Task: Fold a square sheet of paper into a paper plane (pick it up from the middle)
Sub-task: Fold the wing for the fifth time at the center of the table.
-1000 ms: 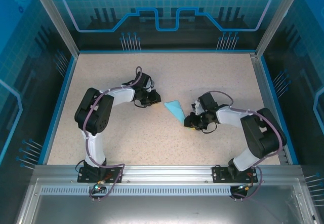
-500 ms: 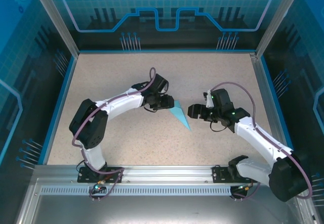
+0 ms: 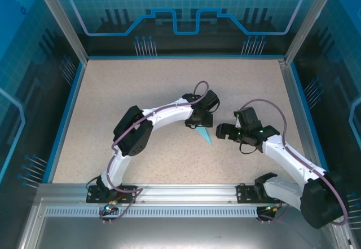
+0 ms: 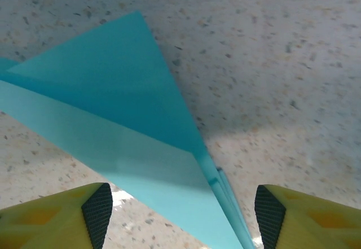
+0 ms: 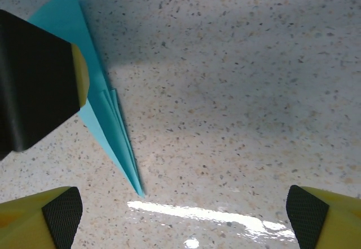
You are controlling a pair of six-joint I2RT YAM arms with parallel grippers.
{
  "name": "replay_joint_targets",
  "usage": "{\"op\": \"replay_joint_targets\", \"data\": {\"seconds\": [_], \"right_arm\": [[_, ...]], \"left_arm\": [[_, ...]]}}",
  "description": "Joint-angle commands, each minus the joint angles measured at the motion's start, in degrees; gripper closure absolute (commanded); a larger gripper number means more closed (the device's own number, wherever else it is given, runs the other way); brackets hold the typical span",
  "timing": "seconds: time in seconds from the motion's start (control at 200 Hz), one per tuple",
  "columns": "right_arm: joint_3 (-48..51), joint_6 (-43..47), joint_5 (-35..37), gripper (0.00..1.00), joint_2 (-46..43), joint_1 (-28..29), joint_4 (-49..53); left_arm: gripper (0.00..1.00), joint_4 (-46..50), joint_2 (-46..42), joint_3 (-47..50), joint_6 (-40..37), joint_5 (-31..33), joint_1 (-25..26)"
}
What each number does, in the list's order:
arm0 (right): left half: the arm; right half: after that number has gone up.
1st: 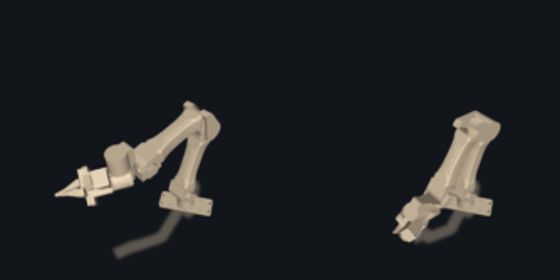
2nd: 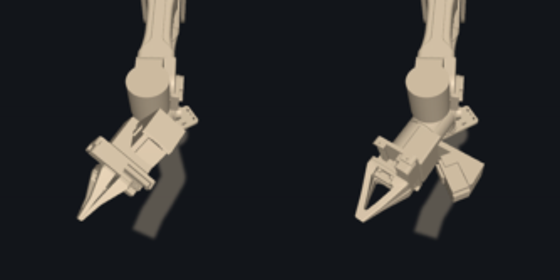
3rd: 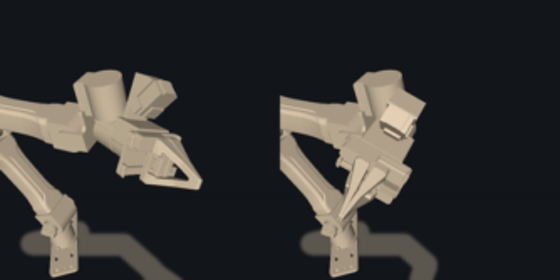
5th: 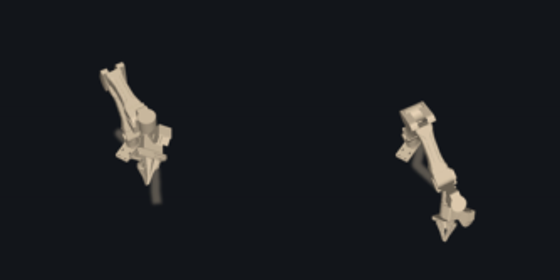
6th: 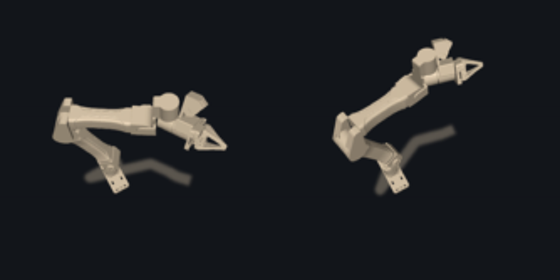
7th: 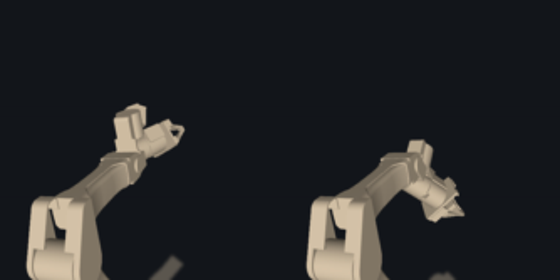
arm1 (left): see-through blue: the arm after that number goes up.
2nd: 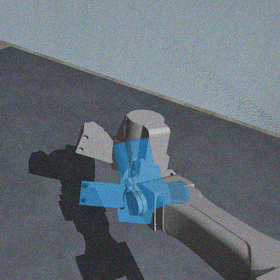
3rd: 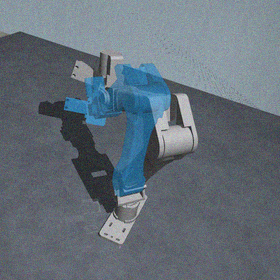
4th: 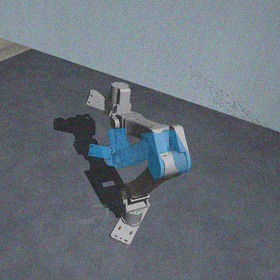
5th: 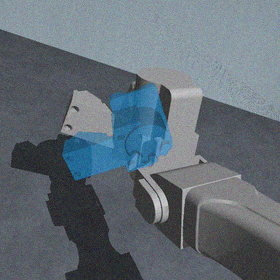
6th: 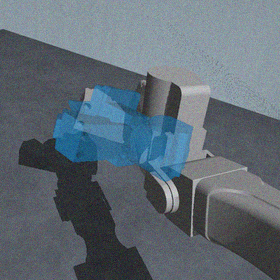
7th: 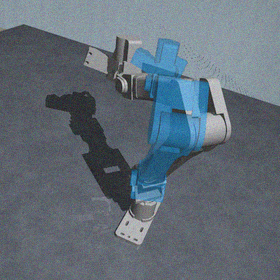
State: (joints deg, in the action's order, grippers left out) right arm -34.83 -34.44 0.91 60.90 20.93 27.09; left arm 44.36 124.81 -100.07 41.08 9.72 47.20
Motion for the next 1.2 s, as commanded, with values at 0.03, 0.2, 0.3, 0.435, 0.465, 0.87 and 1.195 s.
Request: {"op": "replay_joint_targets", "data": {"seconds": [0.03, 0.2, 0.3, 0.435, 0.465, 0.87, 1.195], "right_arm": [[0.89, -0.19, 2.22, 0.03, -1.08, -0.98, 2.27], [1.08, -0.28, 2.48, 0.03, -0.96, -1.21, 2.33], [1.05, -0.38, 2.74, 0.03, -0.95, -1.25, 2.48], [1.04, -0.37, 3.09, 0.03, -0.88, -1.37, 2.93], [0.99, -0.37, 3.14, 0.03, -0.88, -1.33, 3.03], [0.85, -0.56, 3.69, 0.03, -0.65, -1.5, 3.5], [0.64, -0.53, 3.74, 0.03, 0.18, -1.5, 3.62]], "left_arm": [[0.3, 6.75, 2.96, -4.18, 1.04, 2.86, -0.3], [0.3, 7.53, 3.15, -4.96, 1.03, 3.02, -0.31], [0.33, 8.07, 3.24, -5.16, 0.46, 2.9, -0.29], [0.37, 9.1, 3.06, -5.33, -0.32, 3.05, -0.29], [0.37, 9.32, 2.99, -5.38, -0.33, 3.02, -0.35], [0.59, 8.02, 0.45, -2.39, 1.55, 3.2, -0.41], [0.55, 6.7, -2.37, -0.23, 2.31, 1.58, -0.51]]}}
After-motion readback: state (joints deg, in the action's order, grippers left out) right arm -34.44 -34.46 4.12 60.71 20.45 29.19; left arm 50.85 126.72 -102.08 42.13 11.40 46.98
